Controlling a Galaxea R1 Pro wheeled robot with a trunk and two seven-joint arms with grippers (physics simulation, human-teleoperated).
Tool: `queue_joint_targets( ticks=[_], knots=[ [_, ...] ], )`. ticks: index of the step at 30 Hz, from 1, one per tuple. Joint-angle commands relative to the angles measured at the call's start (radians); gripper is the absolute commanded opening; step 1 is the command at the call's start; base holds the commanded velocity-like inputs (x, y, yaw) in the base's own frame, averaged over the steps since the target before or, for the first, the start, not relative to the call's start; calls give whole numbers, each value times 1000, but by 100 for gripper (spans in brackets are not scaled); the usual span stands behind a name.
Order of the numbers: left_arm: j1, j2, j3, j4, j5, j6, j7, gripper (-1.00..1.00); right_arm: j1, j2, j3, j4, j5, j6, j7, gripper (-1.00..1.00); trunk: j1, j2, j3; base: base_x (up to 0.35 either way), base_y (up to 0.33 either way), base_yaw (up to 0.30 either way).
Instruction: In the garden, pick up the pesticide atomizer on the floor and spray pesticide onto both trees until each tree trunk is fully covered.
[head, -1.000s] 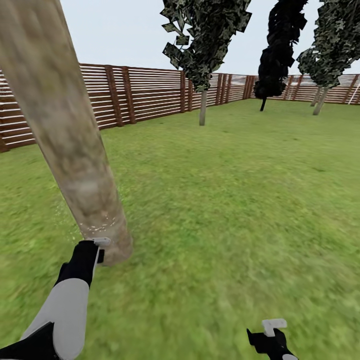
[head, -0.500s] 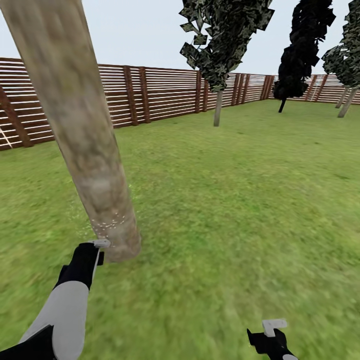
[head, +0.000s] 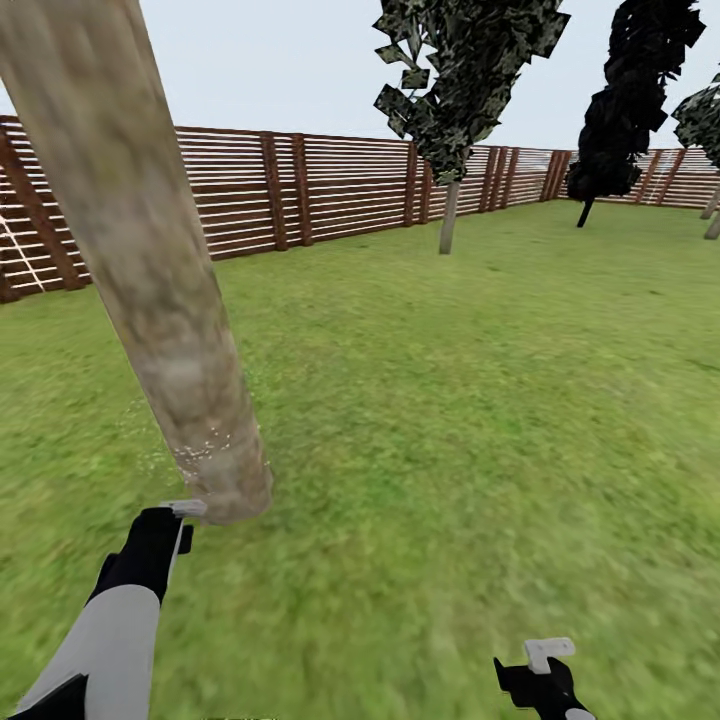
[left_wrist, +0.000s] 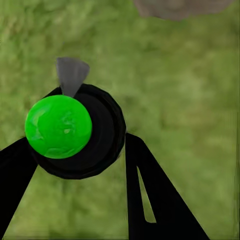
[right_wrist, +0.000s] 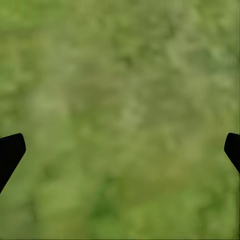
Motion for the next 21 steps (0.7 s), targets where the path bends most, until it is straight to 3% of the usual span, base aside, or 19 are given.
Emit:
queue_joint_targets(
  ticks=[1, 14, 21],
  knots=[
    [-1, -1, 2, -3, 1, 2, 1, -100, 0, 0, -8, 1, 5, -4, 5, 100, 0, 0, -1, 24, -269, 275],
    [-1, -16, 0, 6, 5, 2, -2, -100, 0, 1, -8, 1, 5, -4, 5, 100, 0, 0, -1, 132, -252, 275],
    [-1, -31, 0, 8, 8, 4, -17, -100, 0, 1, -8, 1, 5, -4, 5, 100, 0, 0, -1, 223, -208, 40]
  ],
)
